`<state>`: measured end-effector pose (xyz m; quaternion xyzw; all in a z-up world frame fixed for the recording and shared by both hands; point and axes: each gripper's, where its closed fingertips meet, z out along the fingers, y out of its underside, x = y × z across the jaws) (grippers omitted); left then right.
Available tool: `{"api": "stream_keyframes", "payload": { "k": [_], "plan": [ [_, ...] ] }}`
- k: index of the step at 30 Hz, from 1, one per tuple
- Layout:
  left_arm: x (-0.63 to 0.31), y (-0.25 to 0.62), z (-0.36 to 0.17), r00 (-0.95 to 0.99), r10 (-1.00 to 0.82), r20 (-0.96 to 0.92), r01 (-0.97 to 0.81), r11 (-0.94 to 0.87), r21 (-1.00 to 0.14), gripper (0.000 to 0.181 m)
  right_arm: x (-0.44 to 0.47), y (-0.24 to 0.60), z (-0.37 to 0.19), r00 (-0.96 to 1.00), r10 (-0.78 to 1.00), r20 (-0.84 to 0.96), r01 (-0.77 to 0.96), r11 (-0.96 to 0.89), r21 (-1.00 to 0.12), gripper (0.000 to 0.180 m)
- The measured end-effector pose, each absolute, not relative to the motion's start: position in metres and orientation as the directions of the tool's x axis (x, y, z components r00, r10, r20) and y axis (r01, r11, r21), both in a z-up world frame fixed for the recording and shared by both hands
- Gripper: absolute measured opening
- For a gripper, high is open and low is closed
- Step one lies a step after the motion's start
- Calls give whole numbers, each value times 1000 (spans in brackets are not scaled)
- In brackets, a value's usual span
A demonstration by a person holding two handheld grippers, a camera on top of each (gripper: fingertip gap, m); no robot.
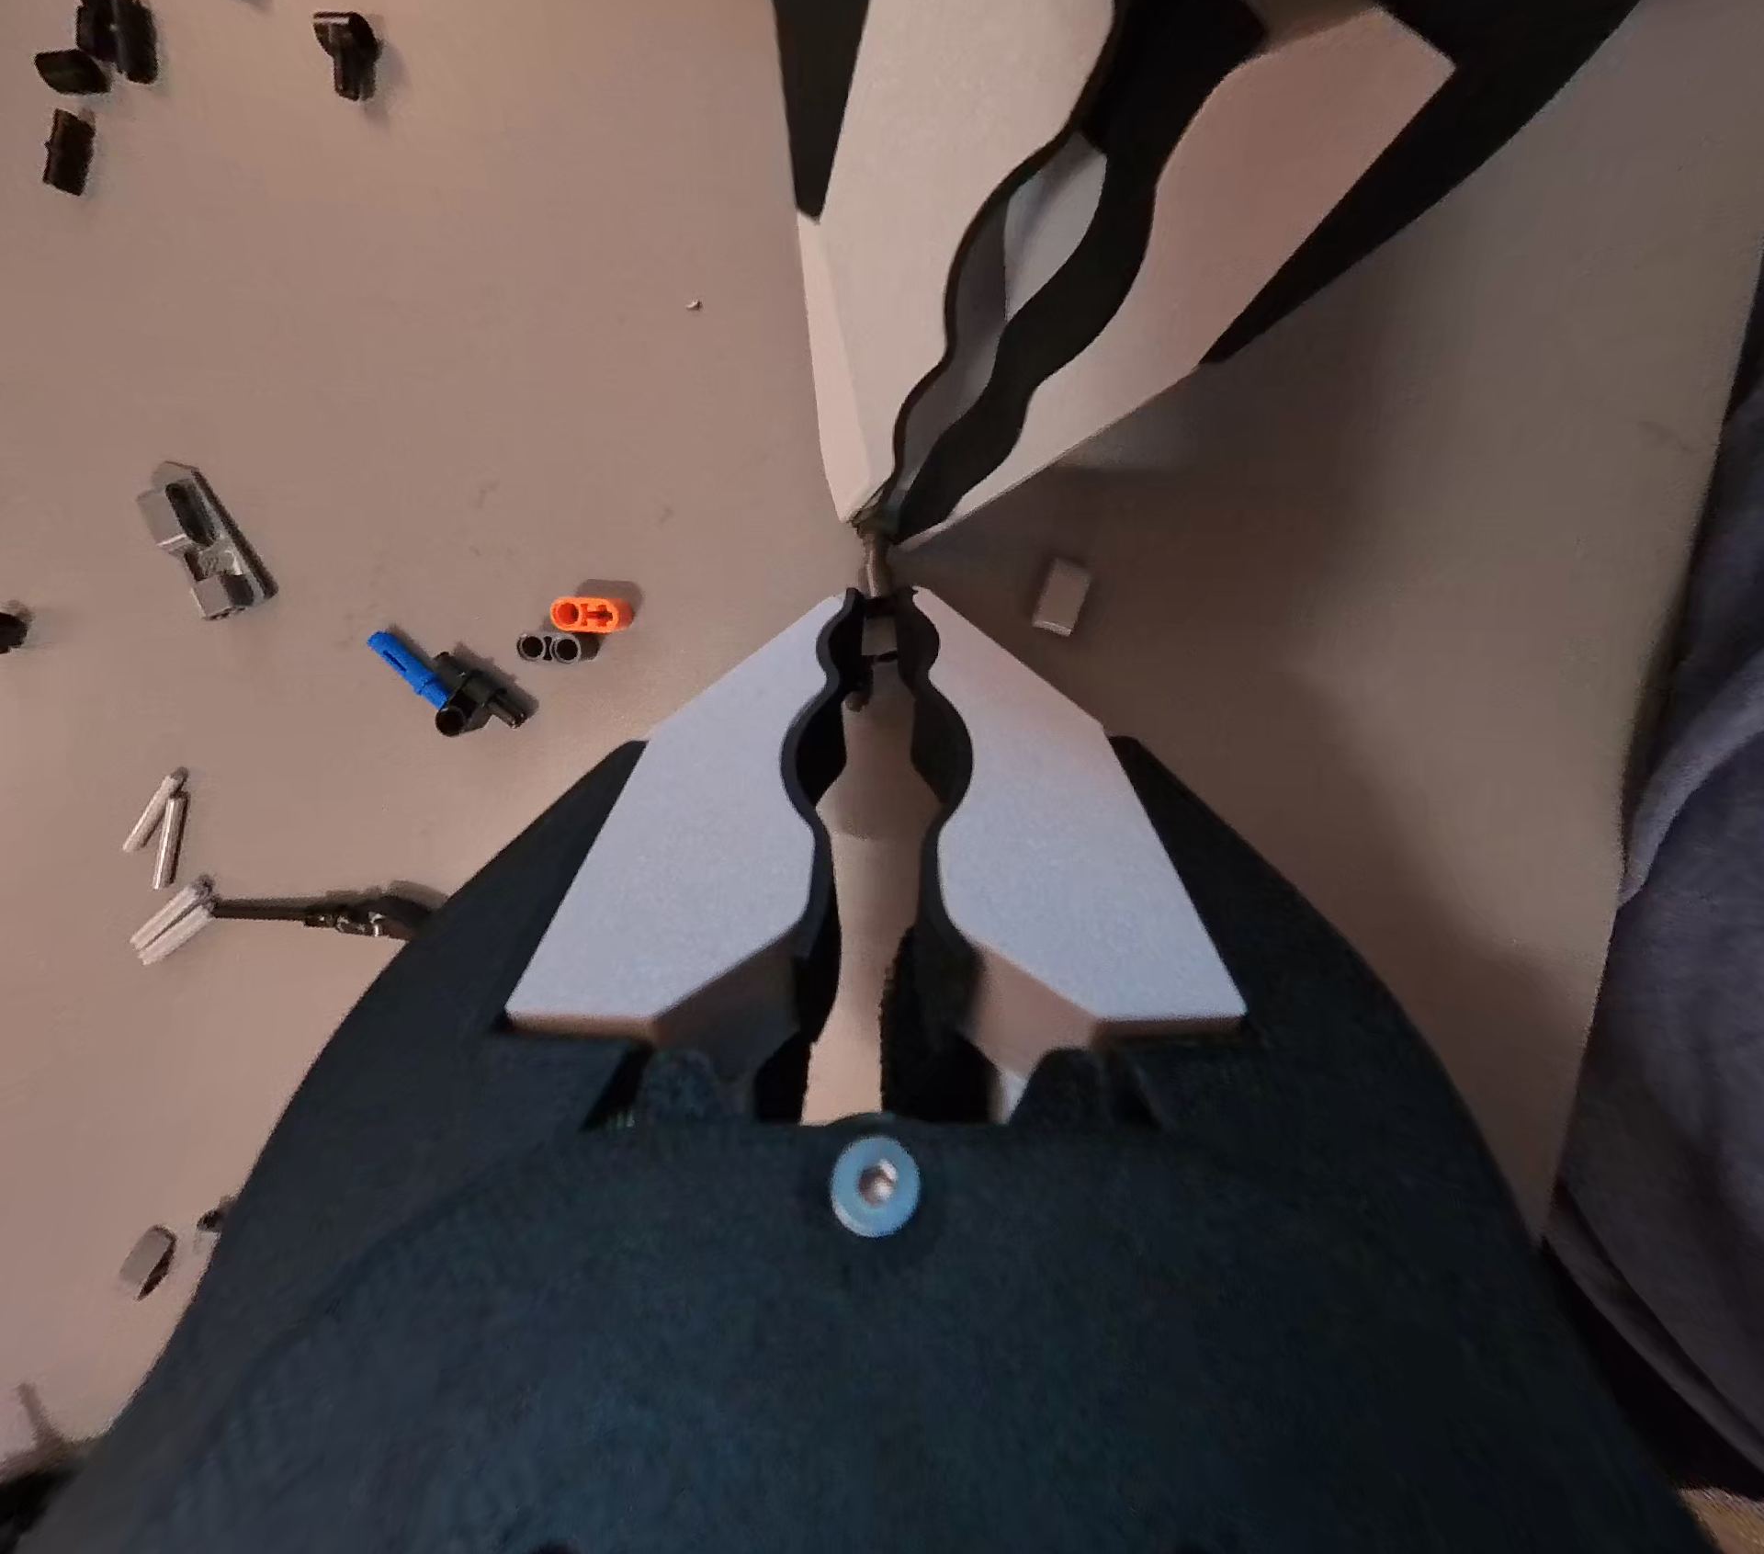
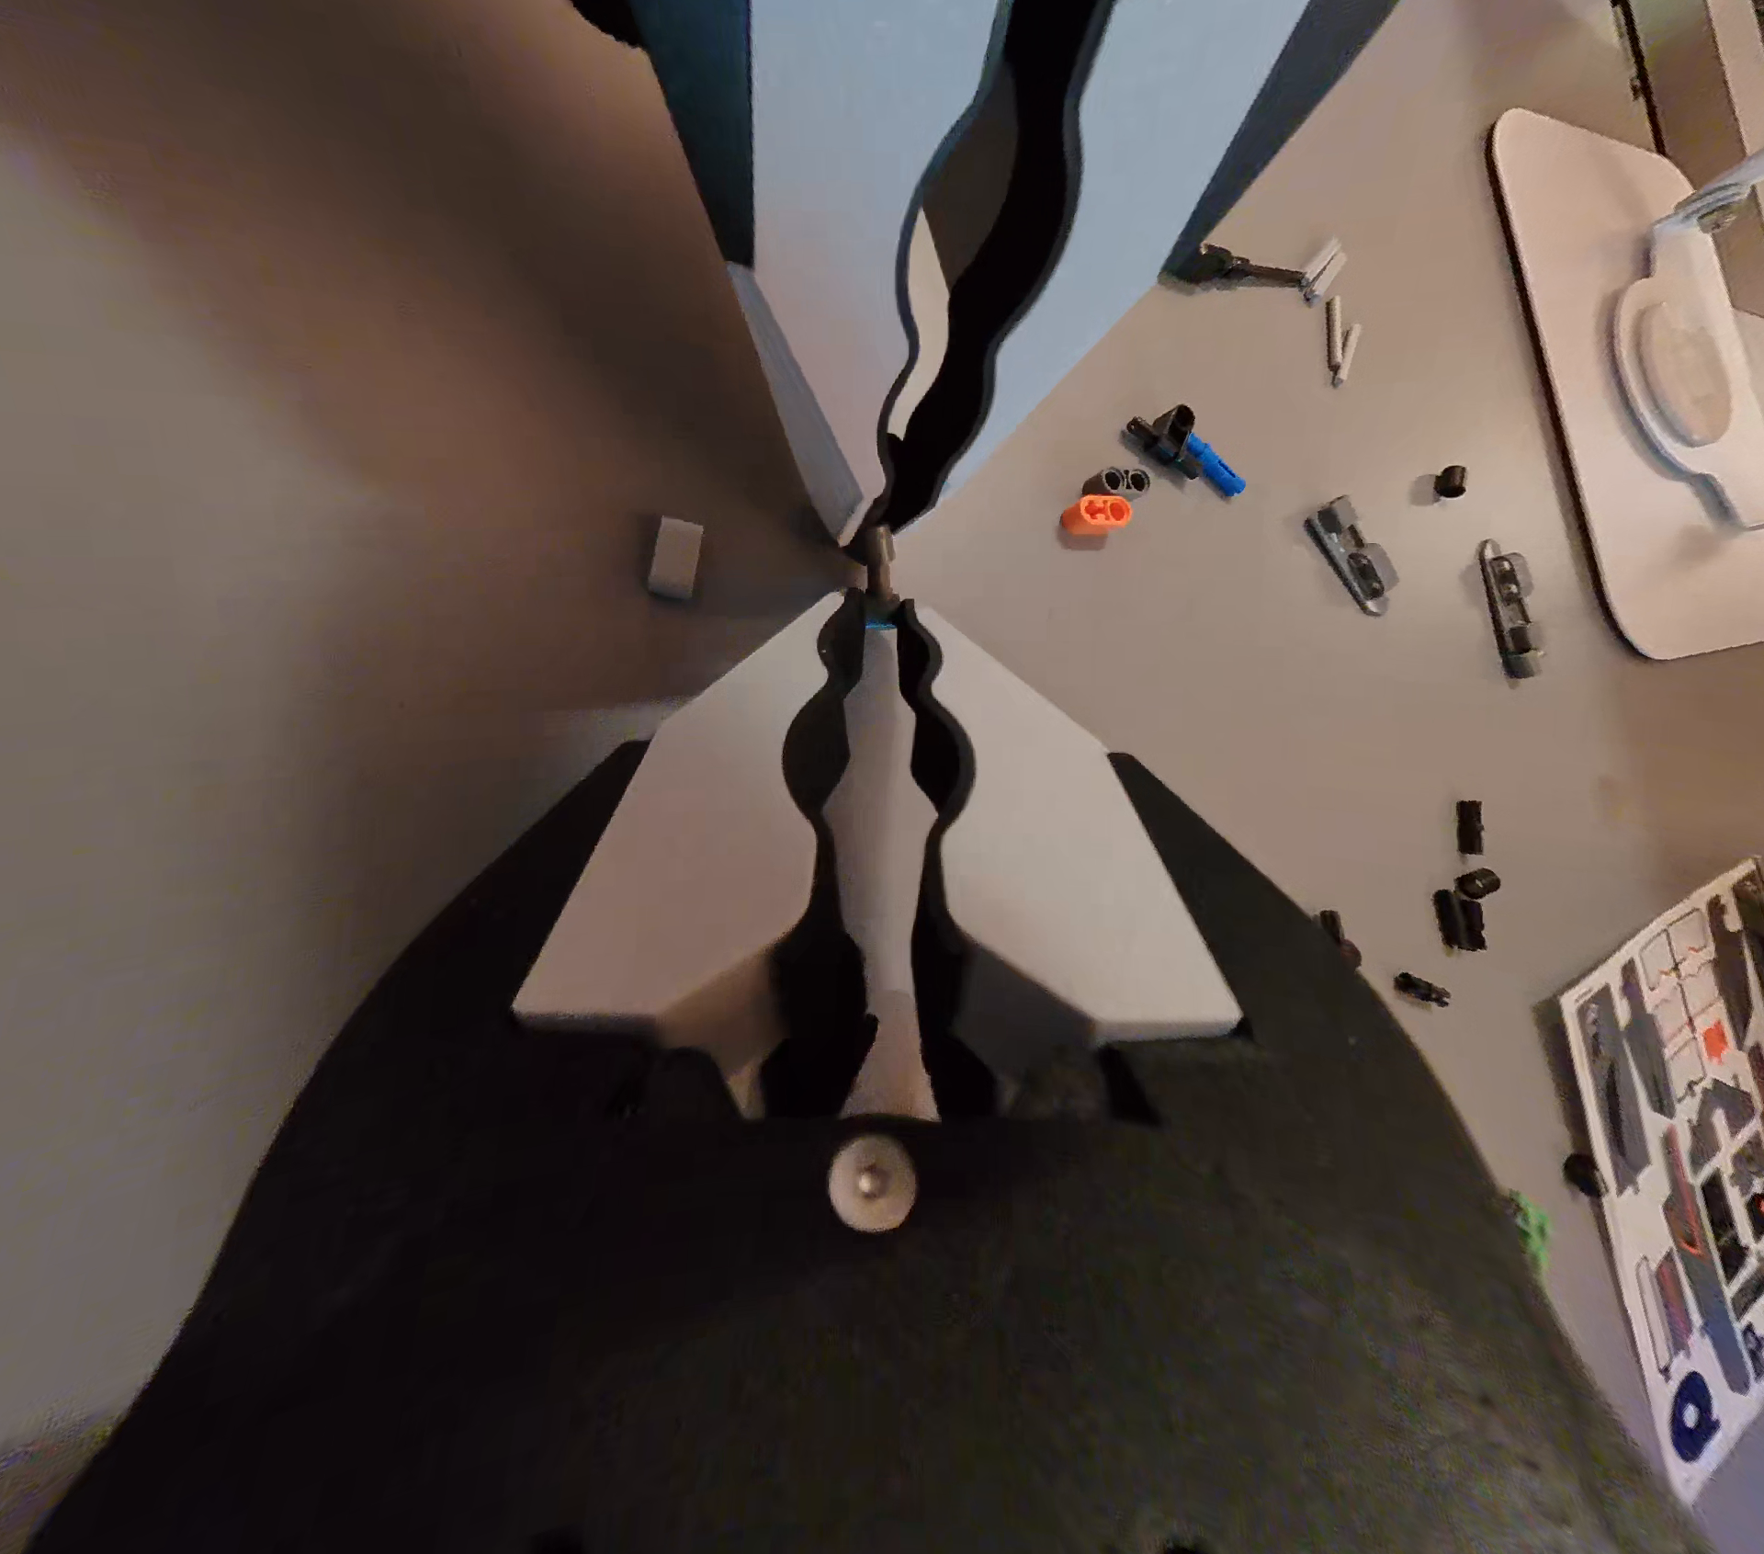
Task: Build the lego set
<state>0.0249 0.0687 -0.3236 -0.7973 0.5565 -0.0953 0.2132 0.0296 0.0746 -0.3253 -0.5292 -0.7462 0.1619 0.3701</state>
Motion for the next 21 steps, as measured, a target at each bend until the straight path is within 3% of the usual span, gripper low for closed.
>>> {"api": "stream_keyframes", "payload": {
  "k": [1, 21],
  "plan": [
    [25, 68, -324, 362, -928, -86, -847, -289, -446, 4, 29, 74, -325, -166, 908, 385, 669, 390, -633, 4],
    [25, 66, -323, 280, -958, -64, -811, -201, -549, 4, 29, 70, -325, -208, 932, 296, 604, 361, -710, 3]
  ]
}}
